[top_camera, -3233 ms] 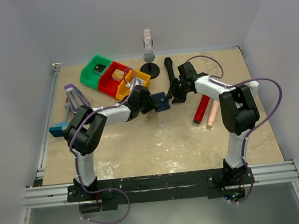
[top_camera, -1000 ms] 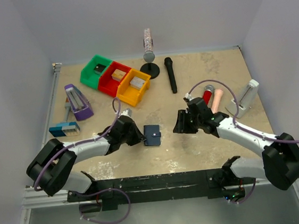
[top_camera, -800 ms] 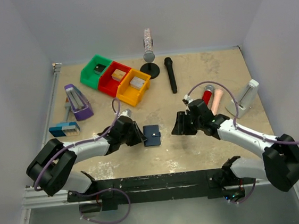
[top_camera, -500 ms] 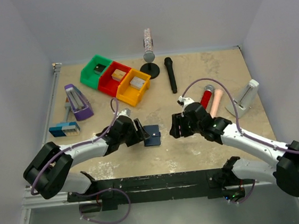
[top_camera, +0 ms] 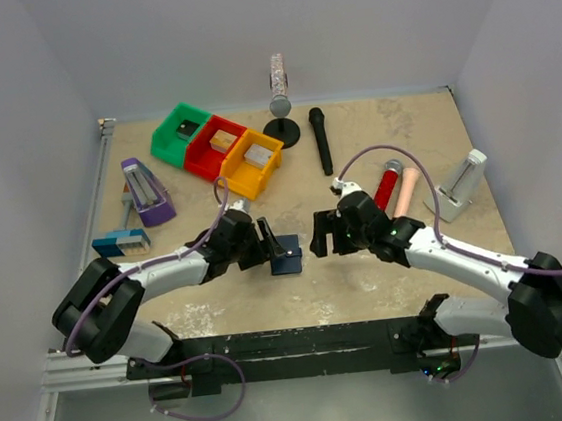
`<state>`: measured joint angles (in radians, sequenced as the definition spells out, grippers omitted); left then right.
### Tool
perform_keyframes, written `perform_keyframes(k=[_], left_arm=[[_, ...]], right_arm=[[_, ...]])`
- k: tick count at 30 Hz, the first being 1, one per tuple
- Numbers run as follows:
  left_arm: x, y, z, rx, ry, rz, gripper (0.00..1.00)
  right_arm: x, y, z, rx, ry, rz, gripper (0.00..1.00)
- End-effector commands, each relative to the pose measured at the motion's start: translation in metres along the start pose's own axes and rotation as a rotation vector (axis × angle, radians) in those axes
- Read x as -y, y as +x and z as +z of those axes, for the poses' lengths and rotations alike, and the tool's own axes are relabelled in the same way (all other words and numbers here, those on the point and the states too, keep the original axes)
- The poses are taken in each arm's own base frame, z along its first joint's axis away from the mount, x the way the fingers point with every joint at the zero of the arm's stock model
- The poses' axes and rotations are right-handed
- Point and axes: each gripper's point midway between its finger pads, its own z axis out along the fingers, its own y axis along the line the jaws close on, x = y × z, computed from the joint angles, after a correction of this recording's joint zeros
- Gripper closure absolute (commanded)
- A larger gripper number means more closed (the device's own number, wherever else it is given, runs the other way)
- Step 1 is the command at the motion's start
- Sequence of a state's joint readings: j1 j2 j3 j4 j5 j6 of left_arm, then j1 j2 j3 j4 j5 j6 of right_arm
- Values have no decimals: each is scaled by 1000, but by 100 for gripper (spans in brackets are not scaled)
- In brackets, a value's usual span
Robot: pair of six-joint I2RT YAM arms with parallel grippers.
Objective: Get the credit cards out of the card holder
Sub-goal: Open the card holder at the center of the board.
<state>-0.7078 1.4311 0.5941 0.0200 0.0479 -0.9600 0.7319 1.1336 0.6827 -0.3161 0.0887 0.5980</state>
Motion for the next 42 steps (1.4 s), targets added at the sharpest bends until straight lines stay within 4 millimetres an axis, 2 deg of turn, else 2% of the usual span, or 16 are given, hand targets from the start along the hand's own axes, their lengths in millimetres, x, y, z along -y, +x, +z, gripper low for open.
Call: perform_keyframes(k=[1, 3, 5, 7, 10, 18, 24, 31, 36, 42], left_arm=[[-9, 18, 11, -78, -12, 12, 31], [-10, 19, 12, -86, -15, 11, 35], [-12, 19, 13, -90, -31, 12, 39], [-16, 21, 12, -94, -44, 11, 47], [-21, 24, 13, -96, -56, 11, 57], [-23, 25, 16, -104, -65, 28, 66], [-30, 30, 16, -115, -74, 28, 81], [-36, 35, 17, -124, -88, 27, 84], [-38, 36, 17, -130, -89, 30, 84], [-37, 36, 17, -131, -88, 31, 84]], right_arm=[[-34, -4, 15, -47, -160, 62, 14], [-33, 3, 26, -106, -183, 144, 15], [-36, 4, 36, -165, -252, 225, 21], [-36, 5, 44, -177, -282, 274, 23], [-37, 2, 49, -171, -299, 267, 24], [-42, -6, 58, -179, -301, 243, 26], [-35, -7, 73, -197, -263, 248, 30], [-36, -15, 85, -198, -259, 232, 34], [-36, -16, 92, -226, -253, 222, 43], [-35, -9, 98, -255, -252, 220, 49]])
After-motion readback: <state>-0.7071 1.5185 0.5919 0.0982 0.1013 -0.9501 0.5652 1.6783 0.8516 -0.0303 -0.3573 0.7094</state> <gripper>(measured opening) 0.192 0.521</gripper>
